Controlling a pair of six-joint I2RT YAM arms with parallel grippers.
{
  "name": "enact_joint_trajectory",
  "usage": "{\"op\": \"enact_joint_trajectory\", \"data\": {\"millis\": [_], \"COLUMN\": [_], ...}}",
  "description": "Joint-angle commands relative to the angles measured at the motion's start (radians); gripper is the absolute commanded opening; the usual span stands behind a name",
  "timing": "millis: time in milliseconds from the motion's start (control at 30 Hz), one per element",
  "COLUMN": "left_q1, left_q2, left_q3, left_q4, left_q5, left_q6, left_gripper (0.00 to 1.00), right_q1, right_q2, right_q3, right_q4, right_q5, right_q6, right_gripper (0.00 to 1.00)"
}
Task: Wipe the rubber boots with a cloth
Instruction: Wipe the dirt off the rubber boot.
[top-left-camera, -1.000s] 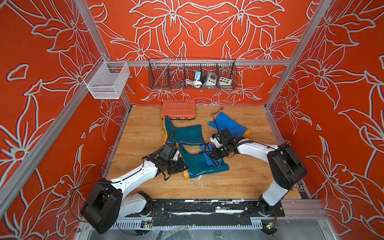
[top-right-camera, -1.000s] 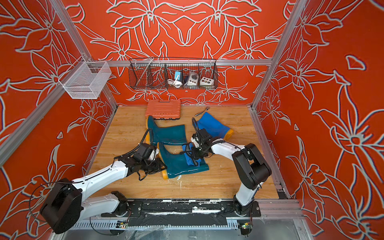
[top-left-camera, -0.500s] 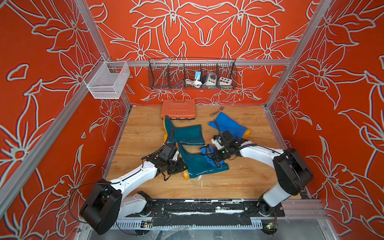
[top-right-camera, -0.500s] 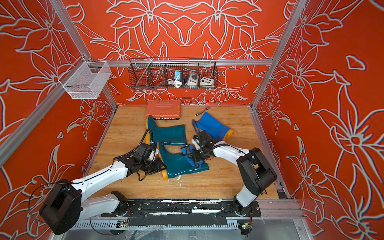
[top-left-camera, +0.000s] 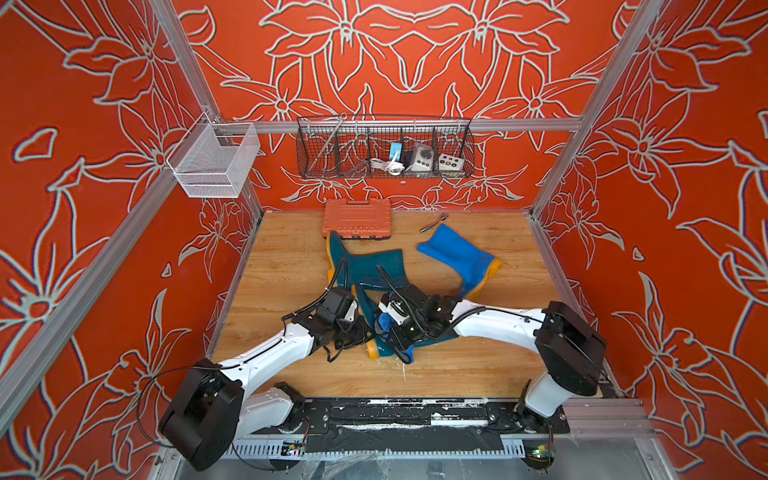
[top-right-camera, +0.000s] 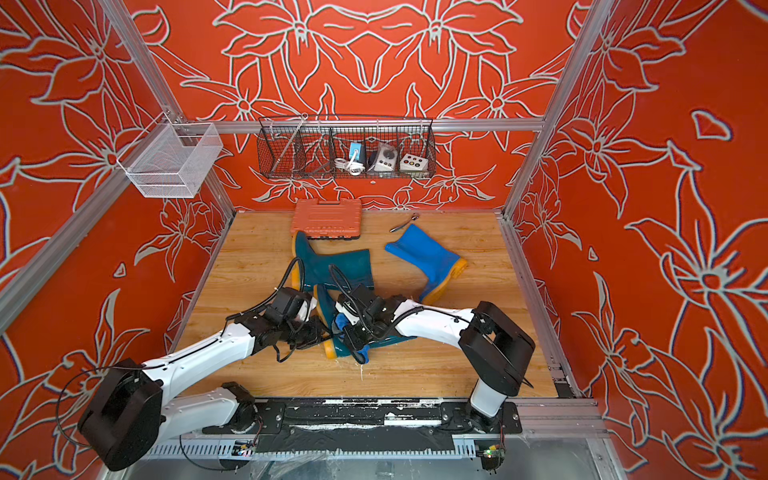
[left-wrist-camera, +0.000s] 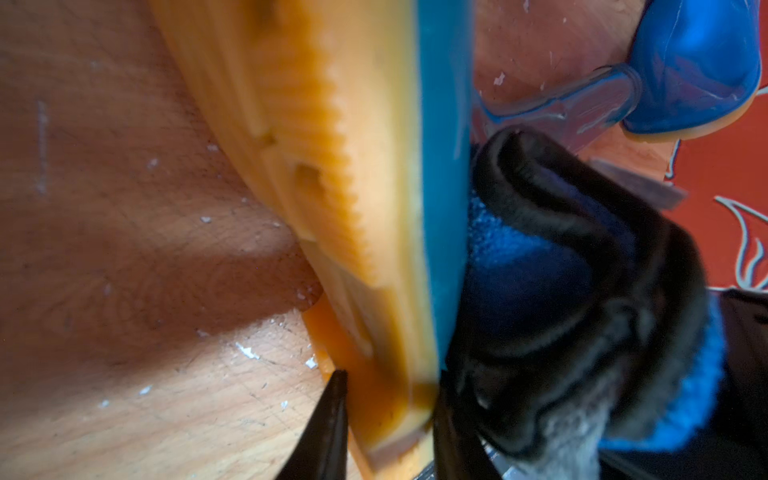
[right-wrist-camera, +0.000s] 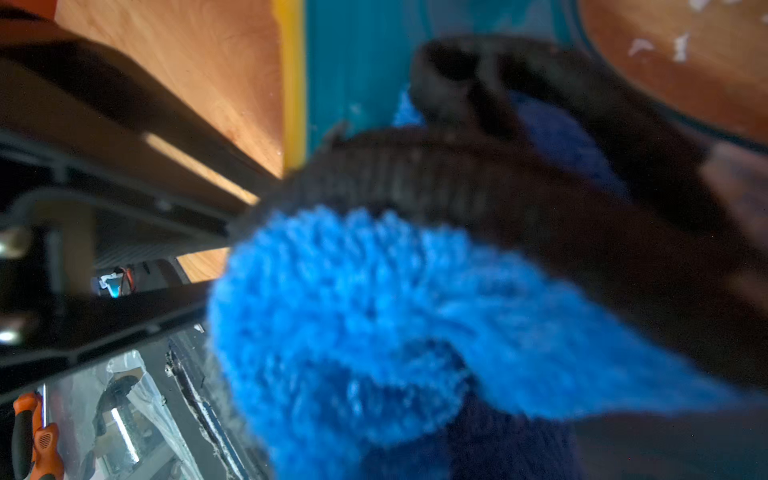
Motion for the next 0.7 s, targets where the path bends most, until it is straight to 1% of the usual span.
{"op": "enact_joint_trajectory", "data": {"millis": [0,33,100,167,200,267,300,367,400,467,500,533,600,667], "left_q1": [0.005,0.006,0.006,0.006,0.006,0.006,0.006,0.006,0.006,0.006,0.006,0.006,0.006,0.005], "left_q2": [-0.011,-0.011,-0.009,-0.001,0.005,0.015,0.019,0.021,0.02,0.011,0.002,-0.011,-0.034,-0.051], "left_q3": [-0.024,-0.025,-0.026,-0.028,-0.027,-0.028,-0.032,-0.039,-0.042,-0.043,-0.042,-0.042,-0.045,-0.048], "left_q4": [0.026,0.023,0.025,0.031,0.033,0.036,0.041,0.054,0.057,0.049,0.039,0.028,0.012,-0.003], "left_q5": [-0.011,-0.011,-0.004,0.002,0.0,-0.005,-0.002,0.009,0.014,0.016,0.014,0.008,-0.003,-0.012], "left_q6": [-0.007,-0.004,-0.003,0.001,0.004,0.007,0.003,-0.008,-0.012,-0.015,-0.015,-0.015,-0.014,-0.009], "left_gripper": [0.15,0.15,0.15,0.15,0.15,0.15,0.15,0.15,0.15,0.15,0.15,0.15,0.15,0.15], "right_q1": [-0.168,-0.244,-0.339,-0.347,-0.34,-0.285,-0.222,-0.084,-0.018,0.068,0.099,0.116,0.106,0.041], "right_q2": [-0.061,-0.105,-0.189,-0.253,-0.272,-0.279,-0.269,-0.22,-0.179,-0.102,-0.076,-0.066,-0.083,-0.124], "right_q3": [-0.138,-0.204,-0.276,-0.288,-0.292,-0.291,-0.272,-0.198,-0.151,-0.07,-0.039,-0.027,-0.058,-0.123], "right_q4": [-0.045,-0.039,-0.065,-0.116,-0.113,-0.075,-0.062,-0.046,-0.029,-0.001,-0.003,-0.005,-0.005,-0.03], "right_q5": [-0.001,-0.02,-0.004,0.044,0.038,0.034,0.059,0.1,0.099,0.07,0.086,0.115,0.164,0.204], "right_q6": [0.023,0.023,-0.008,-0.047,-0.042,-0.008,0.006,0.019,0.027,0.033,0.029,0.029,0.029,0.035], "right_gripper": [0.0,0.0,0.0,0.0,0.0,0.0,0.0,0.0,0.0,0.0,0.0,0.0,0.0,0.0]}}
